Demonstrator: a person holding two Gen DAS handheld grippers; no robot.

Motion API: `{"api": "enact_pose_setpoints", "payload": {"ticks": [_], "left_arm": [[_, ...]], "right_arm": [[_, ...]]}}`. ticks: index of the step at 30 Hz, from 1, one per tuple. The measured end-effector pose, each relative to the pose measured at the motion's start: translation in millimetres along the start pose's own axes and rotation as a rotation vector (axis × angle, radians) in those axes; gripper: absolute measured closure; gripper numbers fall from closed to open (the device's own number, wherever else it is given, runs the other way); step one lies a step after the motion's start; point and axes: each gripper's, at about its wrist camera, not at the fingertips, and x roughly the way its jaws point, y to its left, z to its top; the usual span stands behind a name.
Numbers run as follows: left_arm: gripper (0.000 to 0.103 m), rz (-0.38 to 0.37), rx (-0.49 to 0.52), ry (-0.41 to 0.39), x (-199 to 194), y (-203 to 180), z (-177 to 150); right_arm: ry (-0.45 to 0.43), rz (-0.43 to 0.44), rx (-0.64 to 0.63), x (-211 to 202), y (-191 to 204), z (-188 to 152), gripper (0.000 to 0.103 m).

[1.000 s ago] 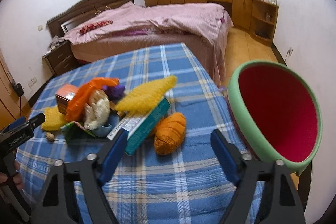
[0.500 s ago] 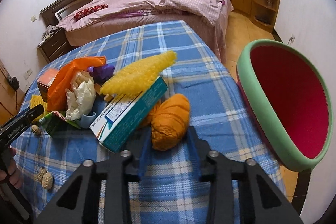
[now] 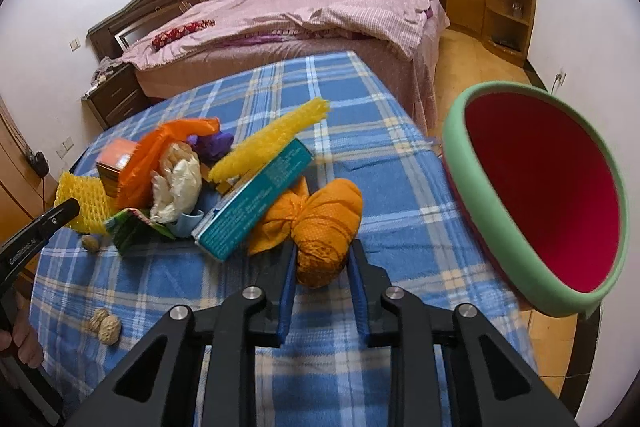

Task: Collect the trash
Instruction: 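Grasp the yellow corn-shaped foam with left tool while right tool grasps orange yarn ball, then carry both items over the red bucket and open both tools to drop them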

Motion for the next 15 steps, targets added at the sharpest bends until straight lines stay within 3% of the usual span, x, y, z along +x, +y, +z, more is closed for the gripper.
{"api": "enact_pose_setpoints", "payload": {"ticks": [15], "left_arm": [[0.092, -0.057, 0.023, -0.111, -70, -19, 5]], "right_arm": [[-0.118, 0.040, 0.022, -62, -7, -9, 0.077]]}}
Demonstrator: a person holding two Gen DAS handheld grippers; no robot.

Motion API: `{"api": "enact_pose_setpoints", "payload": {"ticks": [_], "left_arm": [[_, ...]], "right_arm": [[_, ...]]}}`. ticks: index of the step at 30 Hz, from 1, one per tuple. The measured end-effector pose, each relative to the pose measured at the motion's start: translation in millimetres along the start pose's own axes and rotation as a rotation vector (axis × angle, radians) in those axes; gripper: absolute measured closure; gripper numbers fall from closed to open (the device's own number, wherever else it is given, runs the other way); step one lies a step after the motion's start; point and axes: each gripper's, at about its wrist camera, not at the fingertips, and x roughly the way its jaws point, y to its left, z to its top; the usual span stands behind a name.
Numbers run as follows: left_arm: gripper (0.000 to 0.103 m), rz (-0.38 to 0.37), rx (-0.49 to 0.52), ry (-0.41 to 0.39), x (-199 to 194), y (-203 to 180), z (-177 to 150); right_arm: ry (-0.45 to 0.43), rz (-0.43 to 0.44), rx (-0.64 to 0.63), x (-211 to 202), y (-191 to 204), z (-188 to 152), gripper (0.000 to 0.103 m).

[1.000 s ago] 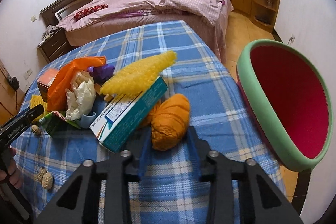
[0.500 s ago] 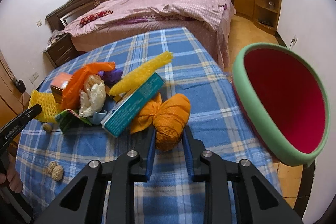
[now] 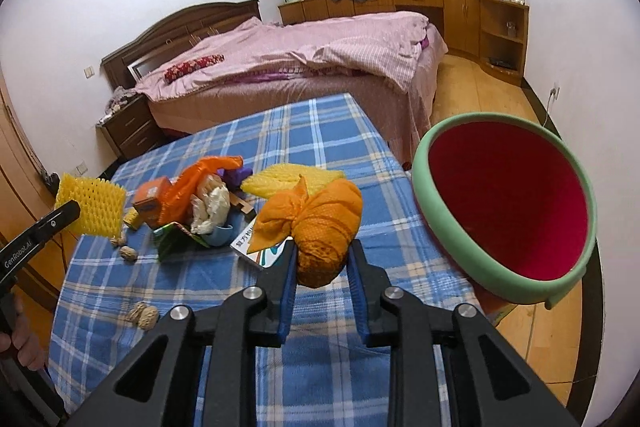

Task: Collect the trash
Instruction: 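Carry both items over the red bucket and open both tools to drop them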

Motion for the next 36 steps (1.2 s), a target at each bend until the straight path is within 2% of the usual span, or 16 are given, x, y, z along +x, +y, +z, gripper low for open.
{"api": "enact_pose_setpoints", "payload": {"ticks": [10, 20, 28, 36], "left_arm": [[0.092, -0.058, 0.030, -0.021, -10, -34, 11], [0.092, -0.168, 0.109, 0.000, 9, -99, 25], [0.092, -0.275, 0.190, 0.041, 37, -163, 29], [0.092, -0.369, 0.263, 0.100, 74, -228, 29]], "right_arm": [[-0.060, -0.018, 0.011, -28, -21, 3, 0.077], [-0.084, -0.120, 0.053, -40, -75, 14, 0.077], [-0.064, -0.193, 0.109, -35, -125, 17, 0.076], [-0.007, -0.250, 0.146, -10, -168, 16, 0.076]]}}
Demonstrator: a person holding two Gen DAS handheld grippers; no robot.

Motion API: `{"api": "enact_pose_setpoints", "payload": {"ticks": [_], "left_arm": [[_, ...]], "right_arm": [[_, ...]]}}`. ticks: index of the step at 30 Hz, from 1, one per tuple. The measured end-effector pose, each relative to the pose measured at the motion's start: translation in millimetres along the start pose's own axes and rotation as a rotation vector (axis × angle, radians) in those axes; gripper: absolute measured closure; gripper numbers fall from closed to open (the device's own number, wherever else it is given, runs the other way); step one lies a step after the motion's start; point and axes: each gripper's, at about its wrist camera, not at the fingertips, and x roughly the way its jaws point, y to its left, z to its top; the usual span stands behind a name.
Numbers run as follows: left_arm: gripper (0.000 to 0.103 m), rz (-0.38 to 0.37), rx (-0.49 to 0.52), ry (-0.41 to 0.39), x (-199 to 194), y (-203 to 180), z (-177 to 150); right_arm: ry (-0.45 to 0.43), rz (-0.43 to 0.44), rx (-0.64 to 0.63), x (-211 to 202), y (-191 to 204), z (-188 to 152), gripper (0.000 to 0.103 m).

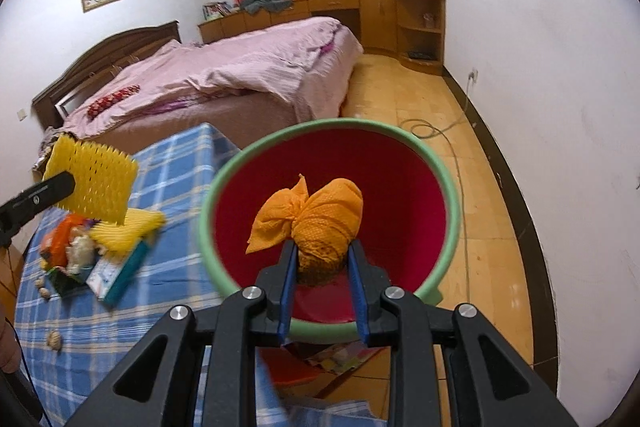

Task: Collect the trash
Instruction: 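Carry both items over the red bucket and open both tools to drop them, then move both open tools back over the table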

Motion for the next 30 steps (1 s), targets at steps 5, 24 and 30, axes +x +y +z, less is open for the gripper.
{"api": "enact_pose_setpoints", "payload": {"ticks": [5, 24, 30], "left_arm": [[0.092, -0.051, 0.045, 0.051, 41, -26, 5], [0.070, -0.029, 0.099, 0.140, 87, -54, -5], [0.070, -0.014, 0.084, 0.134, 76, -46, -6]], "right_arm": [[0.033, -0.034, 0.016, 21, -15, 1, 0.075], [0.048, -0.053, 0.054, 44, -39, 4, 0.041], [0.029, -0.059, 0.051, 36, -33, 5, 0.033]]}}
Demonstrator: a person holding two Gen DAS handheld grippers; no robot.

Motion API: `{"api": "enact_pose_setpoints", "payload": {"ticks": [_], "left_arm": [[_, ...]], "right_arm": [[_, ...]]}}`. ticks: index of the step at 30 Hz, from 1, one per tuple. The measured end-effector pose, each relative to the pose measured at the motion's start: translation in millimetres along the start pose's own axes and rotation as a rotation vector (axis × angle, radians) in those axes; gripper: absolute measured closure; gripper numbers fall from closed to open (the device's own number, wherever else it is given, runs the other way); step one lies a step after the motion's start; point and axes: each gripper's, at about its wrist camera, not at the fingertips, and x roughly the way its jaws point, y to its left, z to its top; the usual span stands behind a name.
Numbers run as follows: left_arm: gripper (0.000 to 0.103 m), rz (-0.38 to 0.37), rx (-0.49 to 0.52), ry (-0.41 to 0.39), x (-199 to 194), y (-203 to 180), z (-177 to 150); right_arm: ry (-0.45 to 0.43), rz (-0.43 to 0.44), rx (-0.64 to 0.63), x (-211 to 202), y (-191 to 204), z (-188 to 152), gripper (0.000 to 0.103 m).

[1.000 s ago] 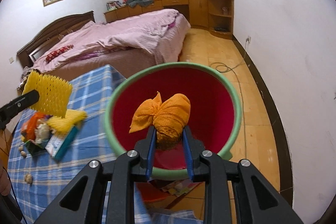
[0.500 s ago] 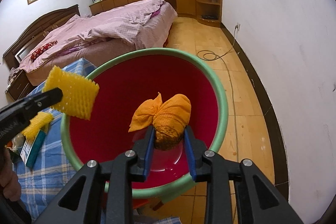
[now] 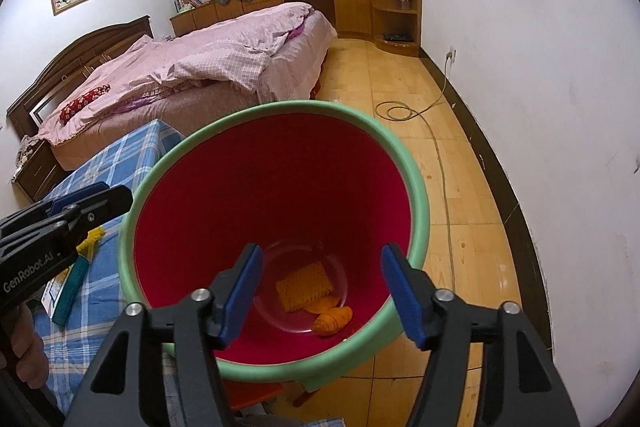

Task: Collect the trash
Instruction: 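Move both open tools back over the table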

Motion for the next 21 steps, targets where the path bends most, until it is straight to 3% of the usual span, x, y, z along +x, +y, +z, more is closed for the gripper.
{"api": "enact_pose_setpoints", "payload": {"ticks": [21], "left_arm": [[0.070, 0.092, -0.129, -0.060, -72, 57, -28]], "right_arm": [[-0.082, 0.049, -0.056, -51, 45, 1, 0.028]]}}
